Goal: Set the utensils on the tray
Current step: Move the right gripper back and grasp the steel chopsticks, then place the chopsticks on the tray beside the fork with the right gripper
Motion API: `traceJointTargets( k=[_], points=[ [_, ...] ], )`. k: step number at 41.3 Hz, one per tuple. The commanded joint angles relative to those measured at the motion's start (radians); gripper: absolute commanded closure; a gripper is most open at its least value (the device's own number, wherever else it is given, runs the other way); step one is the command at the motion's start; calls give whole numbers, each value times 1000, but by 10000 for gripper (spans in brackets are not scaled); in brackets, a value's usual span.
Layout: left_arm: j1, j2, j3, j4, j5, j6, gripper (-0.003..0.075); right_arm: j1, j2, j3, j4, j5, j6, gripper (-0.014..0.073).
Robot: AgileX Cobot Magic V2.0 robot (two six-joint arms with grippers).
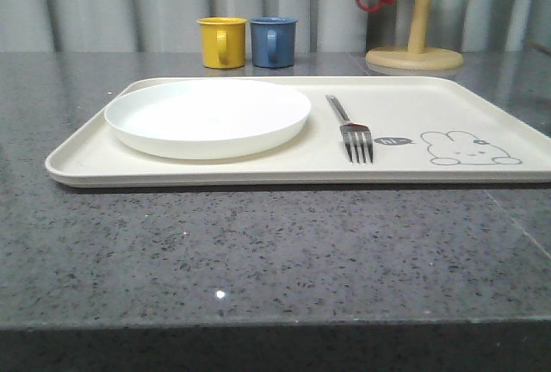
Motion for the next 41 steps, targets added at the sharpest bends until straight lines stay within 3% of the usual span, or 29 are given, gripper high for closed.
traceJointTargets(
  k=[1, 10, 17, 41],
  points=[
    [0, 10, -29, -9, -86, -8, 739, 68, -44, -35, -1, -35, 57, 510],
    [0, 10, -29, -9, -86, -8, 739, 218, -24, -41, 3, -111, 149, 510],
    [0, 10, -29, -9, -86, -8, 739, 290, 36, -95, 4, -91, 188, 510],
    [0, 10, -29, -10, -86, -8, 739, 304, 126, -114, 67, -69, 212, 506]
  ],
)
